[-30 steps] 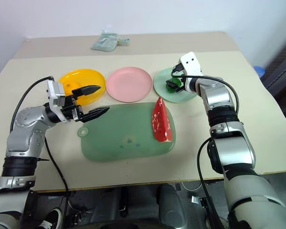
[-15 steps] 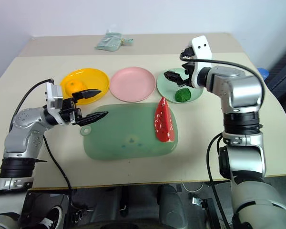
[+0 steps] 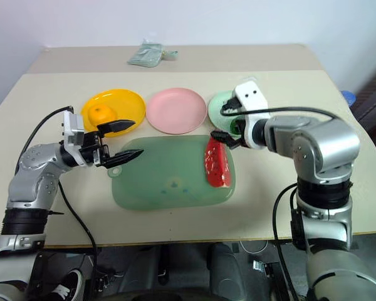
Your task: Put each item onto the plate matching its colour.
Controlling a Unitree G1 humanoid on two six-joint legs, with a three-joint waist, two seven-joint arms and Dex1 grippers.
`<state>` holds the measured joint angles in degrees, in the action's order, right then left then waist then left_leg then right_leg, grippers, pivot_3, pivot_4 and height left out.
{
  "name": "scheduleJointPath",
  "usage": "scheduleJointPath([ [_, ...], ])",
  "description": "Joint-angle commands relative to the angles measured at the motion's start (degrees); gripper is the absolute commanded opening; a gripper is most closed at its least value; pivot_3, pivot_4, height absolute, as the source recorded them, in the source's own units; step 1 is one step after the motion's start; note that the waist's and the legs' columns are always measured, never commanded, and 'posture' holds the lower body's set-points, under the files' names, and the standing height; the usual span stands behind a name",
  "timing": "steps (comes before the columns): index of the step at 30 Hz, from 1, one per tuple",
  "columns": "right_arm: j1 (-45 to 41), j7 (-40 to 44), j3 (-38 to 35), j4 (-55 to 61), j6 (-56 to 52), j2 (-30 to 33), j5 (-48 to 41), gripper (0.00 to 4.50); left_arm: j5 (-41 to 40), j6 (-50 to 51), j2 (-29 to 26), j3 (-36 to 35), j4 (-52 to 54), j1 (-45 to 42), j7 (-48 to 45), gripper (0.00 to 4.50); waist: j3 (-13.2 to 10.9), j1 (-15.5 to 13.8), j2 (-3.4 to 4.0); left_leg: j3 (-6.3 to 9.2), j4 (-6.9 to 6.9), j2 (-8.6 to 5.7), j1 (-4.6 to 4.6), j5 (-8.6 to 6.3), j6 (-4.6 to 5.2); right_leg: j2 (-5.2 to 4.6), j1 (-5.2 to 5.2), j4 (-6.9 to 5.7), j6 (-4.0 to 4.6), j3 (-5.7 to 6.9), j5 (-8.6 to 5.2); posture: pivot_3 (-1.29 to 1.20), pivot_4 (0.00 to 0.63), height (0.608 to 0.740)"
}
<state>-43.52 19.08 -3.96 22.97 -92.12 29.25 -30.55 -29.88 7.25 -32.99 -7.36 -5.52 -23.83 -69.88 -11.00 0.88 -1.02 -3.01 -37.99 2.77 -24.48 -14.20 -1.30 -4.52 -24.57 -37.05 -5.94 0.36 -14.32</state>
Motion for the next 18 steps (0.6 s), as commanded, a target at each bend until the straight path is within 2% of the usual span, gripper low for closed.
scheduleJointPath([
  [1, 0.11, -3.84, -3.18, 1.91, -0.38, -2.06, -5.1, 4.49, -0.91, -0.11, 0.07, -0.52, 0.9, -0.88, 0.11, 4.5, 0.0, 0.11, 0.0, 0.0, 0.0, 0.01, 0.0, 0.0, 0.0, 0.0, 0.0, 0.0, 0.0, 0.0, 0.0, 0.0, 0.15, 0.74],
  [12, 5.03, -14.49, -0.76, 3.37, -0.38, -1.82, -18.45, 4.49, -0.84, -0.12, -0.09, -0.76, 1.8, -0.07, 0.35, 4.5, 0.01, -0.07, -0.01, 0.02, 0.0, 0.01, 0.0, 0.0, 0.0, 0.0, 0.02, 0.01, 0.0, 0.0, 0.0, 0.0, 0.15, 0.74],
  [14, 5.38, -15.0, 2.47, 4.48, -0.38, 0.76, -17.3, 4.49, -0.76, -0.25, -0.03, -0.73, 1.89, -0.03, 0.45, 4.5, 0.01, -0.05, -0.01, 0.01, 0.0, 0.0, -0.01, 0.0, 0.01, 0.0, 0.02, 0.02, 0.0, 0.0, 0.0, 0.0, 0.15, 0.74],
  [18, 6.22, -15.27, 3.42, 4.73, -0.38, 1.38, -19.03, 4.49, -0.82, -0.02, 0.06, -0.64, 2.17, 0.02, 0.74, 4.5, 0.01, -0.08, -0.02, 0.02, 0.0, 0.0, -0.01, 0.0, 0.01, -0.01, 0.02, 0.03, 0.0, 0.0, 0.0, 0.0, 0.15, 0.74],
])
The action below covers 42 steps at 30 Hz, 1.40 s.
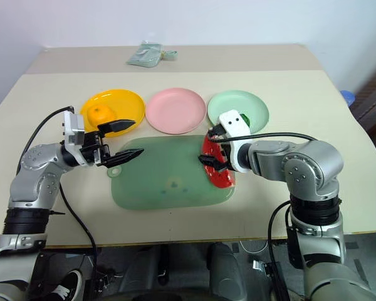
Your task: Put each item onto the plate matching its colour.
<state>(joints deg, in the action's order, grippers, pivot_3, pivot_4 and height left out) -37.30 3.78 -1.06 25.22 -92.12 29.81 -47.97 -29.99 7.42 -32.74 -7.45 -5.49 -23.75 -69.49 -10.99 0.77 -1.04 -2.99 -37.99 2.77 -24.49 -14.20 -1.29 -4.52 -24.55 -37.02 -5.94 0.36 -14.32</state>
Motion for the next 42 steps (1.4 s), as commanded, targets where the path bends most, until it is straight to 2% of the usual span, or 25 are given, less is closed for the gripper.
scheduleJointPath([
  [1, 0.08, 0.19, 1.29, 2.93, -0.38, 1.43, -1.5, 3.98, -0.63, -0.26, -0.19, -0.46, 2.16, -0.02, 0.36, 4.5, 0.0, 0.04, 0.0, 0.0, 0.0, 0.0, 0.0, 0.0, 0.0, 0.0, 0.0, 0.0, 0.0, 0.0, 0.0, 0.0, 0.15, 0.74],
  [2, 0.14, 0.34, 1.66, 3.1, -0.38, 1.79, -1.53, 3.74, -0.5, -0.37, -0.23, -0.35, 2.16, 0.0, 0.3, 4.5, 0.0, 0.05, 0.0, 0.0, 0.0, 0.0, 0.0, 0.0, 0.0, 0.0, 0.0, 0.0, 0.0, 0.0, 0.0, 0.0, 0.15, 0.74],
  [3, 0.18, 0.42, 1.83, 3.16, -0.38, 1.96, -1.6, 3.3, -0.42, -0.45, -0.27, -0.29, 2.17, 0.03, 0.25, 4.5, 0.0, 0.04, 0.0, 0.0, 0.0, 0.0, 0.0, 0.0, 0.0, 0.0, 0.0, 0.0, 0.0, 0.0, 0.0, 0.0, 0.15, 0.74],
  [7, -0.76, 1.1, 2.68, 2.86, -0.38, 2.55, -0.18, 1.34, -0.5, -0.48, -0.39, -0.41, 2.29, 0.18, 0.24, 4.5, 0.0, 0.04, -0.01, 0.01, 0.0, 0.0, 0.0, 0.0, 0.0, 0.0, 0.0, 0.0, 0.0, 0.0, 0.0, 0.0, 0.15, 0.74],
  [9, -2.72, 1.65, 2.98, 2.56, 0.25, 2.3, 1.58, 0.69, -0.59, -0.34, -0.47, -0.58, 2.21, 0.09, 0.37, 4.5, 0.0, 0.04, -0.01, 0.01, 0.0, 0.0, 0.0, 0.0, 0.0, 0.0, 0.0, 0.0, 0.0, 0.0, 0.0, 0.0, 0.15, 0.74],
  [13, -8.56, 3.49, 2.36, -1.02, 6.71, -0.02, 5.11, 0.69, -0.69, -0.05, -0.38, -1.51, 1.53, -0.34, 2.03, 4.5, 0.0, 0.23, -0.01, 0.0, 0.0, 0.0, 0.0, 0.0, 0.0, 0.01, -0.01, 0.0, 0.0, 0.0, 0.0, 0.0, 0.15, 0.74],
  [20, -17.87, 7.6, 11.52, -16.84, 26.96, -5.7, 18.6, 0.69, 5.94, -4.68, 1.57, -1.3, -3.06, -3.96, 12.39, 4.5, 0.0, 0.09, -0.01, -0.01, 0.0, 0.0, 0.0, -0.01, 0.01, 0.04, -0.01, 0.0, -0.01, 0.0, 0.01, 0.0, 0.15, 0.74],
  [23, -22.12, 9.04, 15.61, -29.98, 41.49, -9.43, 27.23, 0.69, 8.32, -5.38, 2.24, -0.97, -3.66, -4.75, 16.28, 4.5, 0.0, 0.17, 0.0, -0.03, 0.01, 0.0, -0.02, -0.01, 0.01, 0.04, -0.02, 0.04, -0.02, 0.0, 0.01, 0.0, 0.15, 0.74],
  [25, -24.95, 9.97, 14.84, -40.12, 48.96, -13.85, 29.43, 0.69, 10.63, -7.05, 2.4, -0.74, -4.84, -4.71, 18.69, 4.5, 0.0, 0.25, 0.0, -0.04, 0.03, 0.0, -0.02, -0.01, 0.01, 0.04, -0.03, 0.04, -0.02, 0.01, 0.01, 0.0, 0.15, 0.74],
  [30, -29.68, 14.18, 14.49, -62.95, 67.0, -21.78, 35.65, 0.69, 9.85, -7.16, 3.24, -1.1, -3.39, -2.24, 19.75, 4.5, 0.0, 0.41, 0.0, -0.06, 0.08, 0.02, -0.02, -0.01, 0.01, 0.05, -0.05, 0.03, -0.01, 0.01, 0.01, 0.0, 0.15, 0.74],
  [34, -30.2, 17.57, 12.31, -70.73, 71.92, -24.38, 36.86, 2.38, 9.72, -7.85, 3.2, -1.15, -2.03, -0.85, 19.99, 4.5, -0.01, 0.18, 0.02, -0.08, 0.08, 0.02, -0.04, 0.0, 0.01, 0.02, -0.05, 0.04, -0.02, 0.01, 0.01, 0.0, 0.15, 0.74],
  [36, -30.42, 16.4, 12.17, -71.47, 74.62, -23.83, 39.21, 3.38, 9.44, -8.49, 2.93, -1.58, -2.18, -0.37, 19.7, 4.5, -0.02, 0.11, 0.02, -0.08, 0.07, 0.01, -0.04, 0.0, 0.0, 0.01, -0.05, 0.02, -0.02, 0.01, 0.01, 0.0, 0.15, 0.74],
  [38, -30.08, 17.6, 9.83, -69.48, 74.44, -23.12, 37.99, 4.3, 8.53, -8.29, 2.82, -2.09, -2.03, -0.09, 19.22, 4.5, -0.02, 0.18, 0.02, -0.08, 0.06, 0.01, -0.04, 0.0, 0.0, 0.0, -0.05, 0.01, -0.02, 0.01, 0.01, 0.0, 0.15, 0.74],
  [42, -27.99, 20.66, 3.35, -62.18, 74.4, -22.11, 33.19, 4.3, 8.12, -8.86, 2.42, -2.25, -2.59, -0.14, 18.06, 4.5, -0.02, 0.3, 0.03, -0.08, 0.08, 0.02, -0.03, 0.0, 0.0, 0.0, -0.06, 0.01, -0.01, 0.01, 0.01, 0.0, 0.15, 0.74],
])
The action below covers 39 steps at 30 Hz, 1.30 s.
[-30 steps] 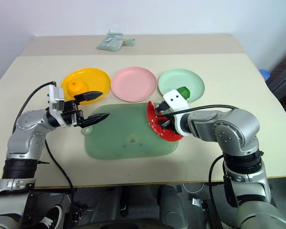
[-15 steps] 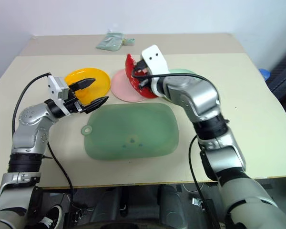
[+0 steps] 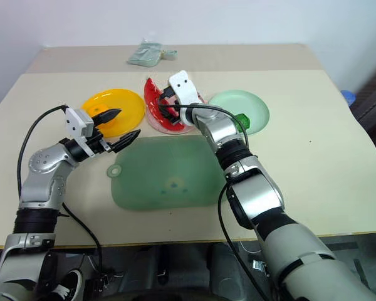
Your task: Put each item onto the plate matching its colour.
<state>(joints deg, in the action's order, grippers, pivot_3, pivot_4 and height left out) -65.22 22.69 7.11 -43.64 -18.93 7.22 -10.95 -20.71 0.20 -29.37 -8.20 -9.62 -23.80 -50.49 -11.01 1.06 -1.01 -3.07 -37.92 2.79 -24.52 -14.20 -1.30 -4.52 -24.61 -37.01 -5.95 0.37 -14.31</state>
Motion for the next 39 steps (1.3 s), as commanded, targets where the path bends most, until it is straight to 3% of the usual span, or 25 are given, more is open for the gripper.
scheduleJointPath([
  [1, 0.51, 2.25, -6.59, 8.23, 0.76, 0.55, -5.21, 4.3, -1.43, -1.69, -1.01, -1.59, 1.27, -0.17, -1.39, 4.5, 0.0, 0.01, 0.0, 0.0, 0.0, 0.0, 0.0, 0.0, 0.0, 0.0, 0.0, 0.0, 0.0, 0.0, 0.0, 0.0, 0.15, 0.74],
  [3, 4.15, 4.01, -6.74, 13.22, 0.26, 3.29, -4.32, 4.3, -1.48, -2.09, -1.05, -1.43, 0.12, -1.05, -2.19, 4.5, 0.0, -0.08, 0.0, 0.0, 0.01, 0.01, 0.01, 0.0, 0.0, 0.01, 0.0, 0.0, 0.0, 0.0, 0.0, 0.0, 0.15, 0.74],
  [9, 1.94, 1.53, -2.03, 7.9, 0.77, -0.48, 2.45, 4.3, -0.84, -4.3, -0.43, -0.56, -4.26, -4.54, -4.0, 4.5, 0.0, 0.55, 0.0, -0.01, -0.03, 0.0, 0.06, 0.0, 0.0, 0.02, 0.02, -0.07, 0.01, 0.0, 0.01, 0.0, 0.15, 0.74],
  [25, 3.39, 0.19, 1.0, 9.14, 4.34, 0.34, 10.71, 4.3, -2.33, -1.15, 0.03, -0.72, 1.75, -1.97, -1.98, 4.5, -0.01, 1.37, 0.01, -0.01, 0.04, -0.02, 0.02, 0.0, -0.01, -0.02, -0.02, -0.02, 0.0, 0.0, 0.0, 0.0, 0.15, 0.74],
  [29, 5.94, 4.74, -4.83, 16.3, 3.01, 0.41, 2.85, 4.3, -3.31, -0.62, -0.52, -1.2, 2.19, -1.68, -3.03, 4.5, -0.01, 1.2, 0.01, -0.01, 0.04, -0.01, 0.01, 0.0, -0.01, -0.03, -0.02, -0.02, 0.0, 0.0, 0.0, 0.0, 0.15, 0.74],
  [31, 9.62, 11.06, -7.47, 24.4, 1.68, 2.45, -3.18, 4.3, -4.26, -0.22, -1.89, -1.76, 1.56, -1.55, -5.05, 4.5, -0.01, 1.0, 0.01, 0.0, 0.04, -0.02, 0.0, 0.0, -0.01, -0.03, -0.01, -0.01, 0.0, 0.0, 0.01, 0.0, 0.15, 0.74],
  [39, 30.94, 28.95, -9.24, 54.89, 0.72, 19.5, -12.32, 4.3, -11.45, 1.04, -8.9, -6.18, -2.48, -1.41, -18.68, 4.5, -0.01, -0.16, 0.01, 0.0, 0.03, 0.0, 0.04, 0.0, 0.0, 0.0, 0.0, 0.0, 0.01, 0.01, -0.01, 0.0, 0.15, 0.74],
])
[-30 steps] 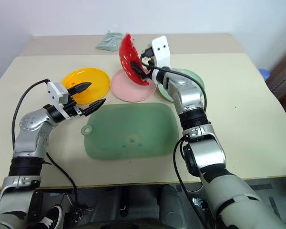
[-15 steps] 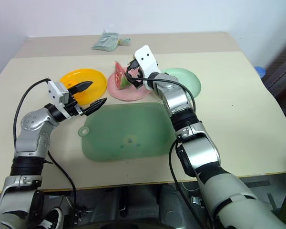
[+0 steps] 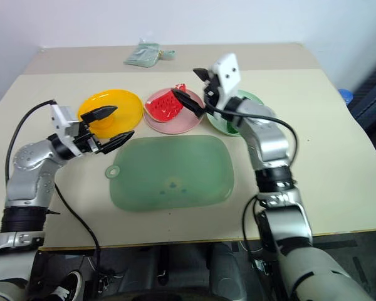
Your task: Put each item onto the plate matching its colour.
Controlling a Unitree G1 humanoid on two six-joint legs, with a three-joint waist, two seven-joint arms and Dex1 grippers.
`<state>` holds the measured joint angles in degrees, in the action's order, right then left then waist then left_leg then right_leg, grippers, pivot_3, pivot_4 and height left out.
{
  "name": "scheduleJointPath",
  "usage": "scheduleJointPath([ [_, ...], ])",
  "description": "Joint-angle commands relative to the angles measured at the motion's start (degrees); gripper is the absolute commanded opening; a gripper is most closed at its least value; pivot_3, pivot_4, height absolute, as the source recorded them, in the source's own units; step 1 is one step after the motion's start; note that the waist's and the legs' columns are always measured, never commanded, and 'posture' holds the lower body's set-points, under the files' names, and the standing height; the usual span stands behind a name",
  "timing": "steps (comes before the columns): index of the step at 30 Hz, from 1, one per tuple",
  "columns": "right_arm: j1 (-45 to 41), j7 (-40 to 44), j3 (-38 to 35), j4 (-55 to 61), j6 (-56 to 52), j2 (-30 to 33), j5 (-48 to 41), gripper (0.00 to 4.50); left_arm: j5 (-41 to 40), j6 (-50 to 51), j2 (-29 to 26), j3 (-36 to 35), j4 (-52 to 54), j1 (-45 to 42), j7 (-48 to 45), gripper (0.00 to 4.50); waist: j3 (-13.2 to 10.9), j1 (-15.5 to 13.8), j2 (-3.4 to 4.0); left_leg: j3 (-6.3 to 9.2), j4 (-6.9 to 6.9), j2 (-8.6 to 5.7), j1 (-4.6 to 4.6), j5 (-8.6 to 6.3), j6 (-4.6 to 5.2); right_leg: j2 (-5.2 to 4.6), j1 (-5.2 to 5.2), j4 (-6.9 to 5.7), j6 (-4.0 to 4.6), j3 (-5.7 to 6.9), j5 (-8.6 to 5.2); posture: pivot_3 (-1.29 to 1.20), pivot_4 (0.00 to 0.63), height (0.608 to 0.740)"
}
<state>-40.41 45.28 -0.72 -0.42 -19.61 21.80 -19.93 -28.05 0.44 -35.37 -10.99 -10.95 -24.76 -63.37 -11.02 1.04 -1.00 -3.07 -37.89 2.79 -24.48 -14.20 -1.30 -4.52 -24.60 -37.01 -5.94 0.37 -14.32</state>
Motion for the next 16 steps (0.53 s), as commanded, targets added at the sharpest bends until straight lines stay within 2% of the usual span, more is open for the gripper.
scheduleJointPath([
  [1, 8.86, 7.53, -1.66, 14.2, 1.33, 6.71, -4.14, 4.3, -4.82, 1.48, -3.64, -3.6, -1.64, -0.63, -7.22, 4.5, 0.0, -0.2, 0.0, 0.02, 0.01, 0.02, 0.0, 0.0, 0.0, 0.03, 0.01, 0.02, 0.01, 0.01, -0.01, 0.0, 0.15, 0.74],
  [5, 20.28, 11.41, -2.9, 21.57, 2.41, 13.05, -5.37, 4.3, -5.89, 2.66, -6.16, -4.16, -3.64, -0.44, -12.04, 4.5, 0.0, -0.31, 0.0, 0.0, -0.03, 0.01, 0.06, 0.0, 0.0, 0.02, 0.08, 0.03, 0.0, 0.01, -0.01, 0.0, 0.15, 0.74],
  [8, 26.73, 14.7, -4.58, 23.6, 3.68, 16.88, -6.42, 4.3, -6.36, 3.88, -6.87, -4.87, -2.99, -0.18, -12.13, 4.5, 0.0, -0.36, -0.02, 0.01, -0.07, 0.0, 0.07, 0.0, 0.0, 0.02, 0.1, 0.02, 0.0, 0.01, -0.01, 0.0, 0.15, 0.74],
  [12, 28.51, 14.51, -5.71, 23.05, 5.58, 18.19, -6.03, 4.3, -5.09, 3.93, -6.84, -4.18, -2.37, 0.36, -11.9, 4.5, 0.0, -0.29, -0.03, 0.01, -0.08, 0.0, 0.08, 0.0, 0.0, 0.02, 0.11, 0.03, 0.01, 0.01, -0.01, 0.0, 0.15, 0.74],
  [16, 27.26, 11.42, -4.81, 20.95, 7.73, 16.75, -3.37, 4.3, -3.36, 2.72, -6.51, -2.67, -5.31, -1.84, -12.71, 4.5, 0.01, -0.37, -0.03, 0.02, -0.08, 0.0, 0.08, 0.0, 0.0, 0.03, 0.11, 0.03, 0.01, 0.01, -0.01, 0.0, 0.15, 0.74],
])
